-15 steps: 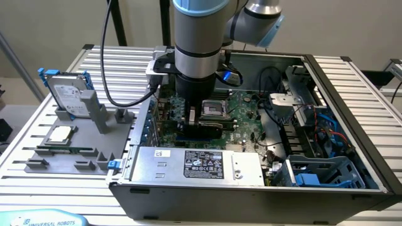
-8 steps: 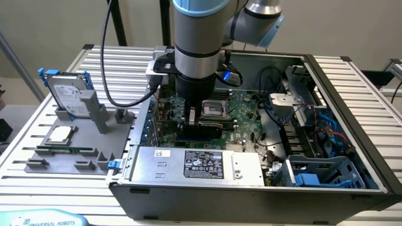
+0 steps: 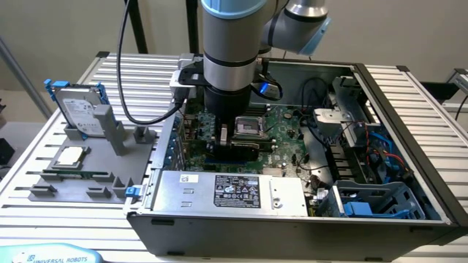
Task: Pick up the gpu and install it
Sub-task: 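Insert the gpu into the slot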
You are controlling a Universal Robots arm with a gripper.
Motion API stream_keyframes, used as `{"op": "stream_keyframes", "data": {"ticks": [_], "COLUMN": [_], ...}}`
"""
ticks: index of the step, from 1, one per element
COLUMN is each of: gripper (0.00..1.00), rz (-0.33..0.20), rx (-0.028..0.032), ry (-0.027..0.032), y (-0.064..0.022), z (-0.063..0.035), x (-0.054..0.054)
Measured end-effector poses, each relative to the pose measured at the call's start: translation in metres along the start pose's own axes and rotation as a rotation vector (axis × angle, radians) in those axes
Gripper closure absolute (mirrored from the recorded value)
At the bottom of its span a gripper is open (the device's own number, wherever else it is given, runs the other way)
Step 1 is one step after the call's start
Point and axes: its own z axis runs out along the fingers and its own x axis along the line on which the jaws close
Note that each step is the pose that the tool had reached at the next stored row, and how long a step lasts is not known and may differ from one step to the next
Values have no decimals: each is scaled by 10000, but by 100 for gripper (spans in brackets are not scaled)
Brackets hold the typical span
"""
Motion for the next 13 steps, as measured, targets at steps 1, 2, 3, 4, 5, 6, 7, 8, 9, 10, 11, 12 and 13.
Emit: {"op": "stream_keyframes", "data": {"ticks": [1,2,3,4,5,6,7,8,9,10,11,12,13], "gripper": [73,73,73,73,73,73,73,73,73,73,73,73,73], "rz": [-5,-11,-18,-23,-24,-24,-25,-25,-25,-25,-25,-24,-24], "rx": [-1,-2,-2,-3,-3,-3,-4,-4,-4,-5,-8,-12,-15], "ry": [2,4,4,3,4,5,6,7,8,7,6,5,6], "y": [0,1,1,1,1,1,1,1,1,1,1,0,0], "z": [0,-1,-1,-1,-1,-1,-1,0,1,4,6,8,10], "x": [-2,-4,-4,-4,-4,-4,-4,-4,-4,-2,-1,1,3]}}
